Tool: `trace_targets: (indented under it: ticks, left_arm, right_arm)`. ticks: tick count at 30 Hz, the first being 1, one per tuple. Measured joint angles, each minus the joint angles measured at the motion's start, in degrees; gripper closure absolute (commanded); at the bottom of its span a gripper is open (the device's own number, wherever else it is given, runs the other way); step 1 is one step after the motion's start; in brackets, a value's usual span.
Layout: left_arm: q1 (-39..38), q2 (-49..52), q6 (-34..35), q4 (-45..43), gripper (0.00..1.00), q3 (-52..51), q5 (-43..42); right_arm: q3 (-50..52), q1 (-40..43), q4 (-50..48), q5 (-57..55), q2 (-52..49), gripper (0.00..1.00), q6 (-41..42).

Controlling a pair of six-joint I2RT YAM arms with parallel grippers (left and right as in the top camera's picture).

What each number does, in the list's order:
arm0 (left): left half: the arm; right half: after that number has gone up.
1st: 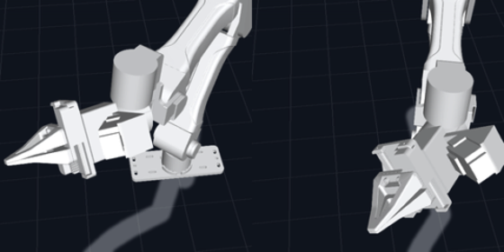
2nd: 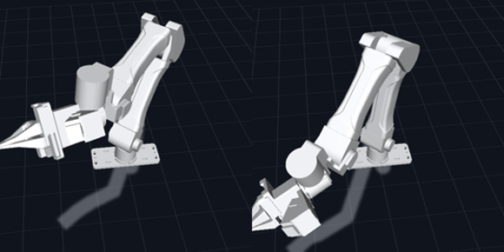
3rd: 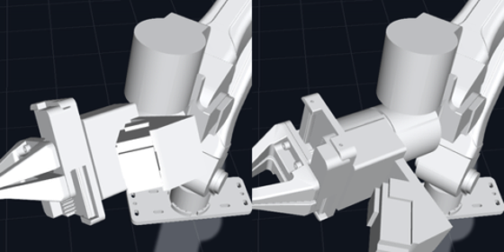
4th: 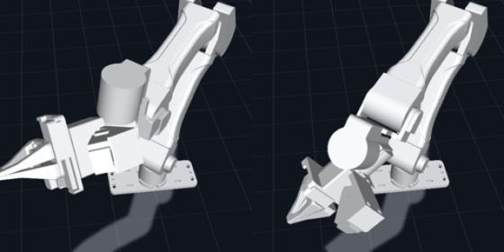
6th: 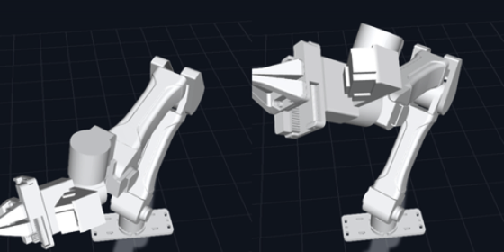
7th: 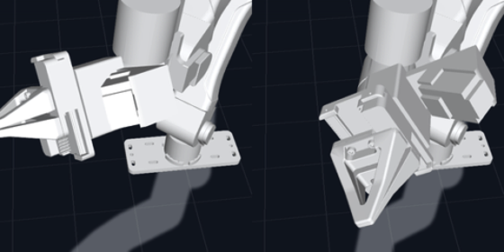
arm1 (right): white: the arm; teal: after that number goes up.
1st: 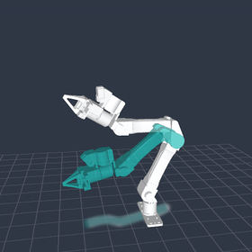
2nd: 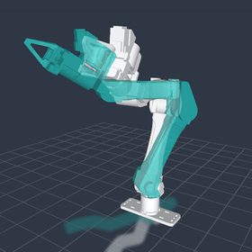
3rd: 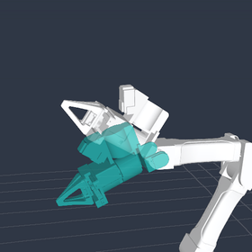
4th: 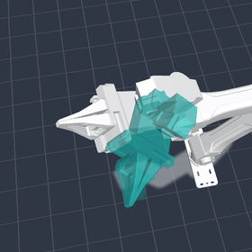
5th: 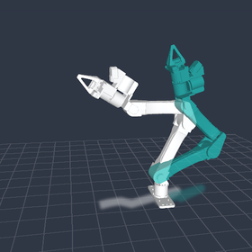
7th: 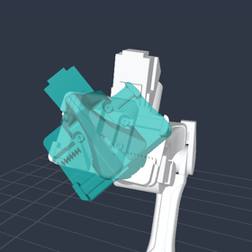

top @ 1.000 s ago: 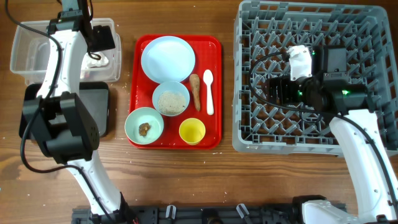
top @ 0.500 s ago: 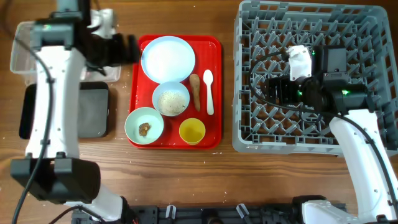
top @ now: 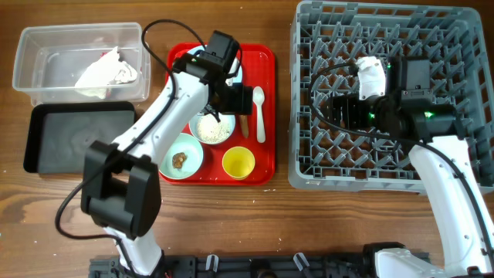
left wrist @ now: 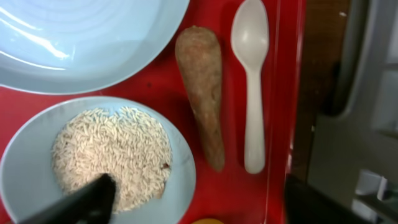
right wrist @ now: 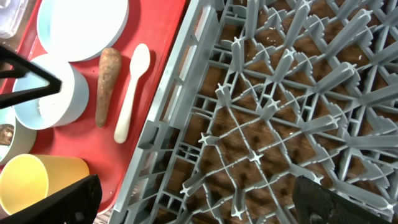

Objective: Sort waste into correct bins and load items into the dishwasher rack
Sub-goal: 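Grasp the rim of the light-blue rice bowl with the left gripper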

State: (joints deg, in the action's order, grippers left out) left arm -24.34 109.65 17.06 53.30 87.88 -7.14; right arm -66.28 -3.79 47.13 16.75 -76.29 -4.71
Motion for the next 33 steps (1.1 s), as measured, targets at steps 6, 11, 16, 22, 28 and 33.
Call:
trace_targets:
  ticks: [6, 11, 16, 22, 28, 33]
  left_arm:
    - [0.02, 5.14, 2.1, -3.21, 0.51, -1.18, 0.92]
    - [-0.04, 7.26, 2.25, -3.48, 0.68, -1.27, 0.96]
    - [-0.46, 7.56, 2.75, -4.28, 0.79, -1.27, 1.31]
    - [-0.7, 7.58, 2.73, -4.94, 0.7, -1.27, 1.33]
    - [-0.92, 8.15, 2.97, -4.94, 0.92, -1.27, 1.33]
    - [-1.9, 8.5, 3.08, -4.57, 0.96, -1.14, 2.51]
  right_arm:
    - [0.0, 0.0, 0.0, 0.0, 0.0, 0.0, 0.2]
    - [0.0, 0.0, 0.0, 0.0, 0.0, 0.0, 0.2]
    - [0.0, 0.0, 0.02, 0.0, 0.0, 0.0, 0.2]
    - [0.0, 0.0, 0.0, 0.0, 0.0, 0.0, 0.22]
    - [0.0, 0.0, 0.02, 0.0, 0.0, 0.0, 0.2]
    - [0.0, 0.0, 0.02, 0.0, 0.0, 0.0, 0.2]
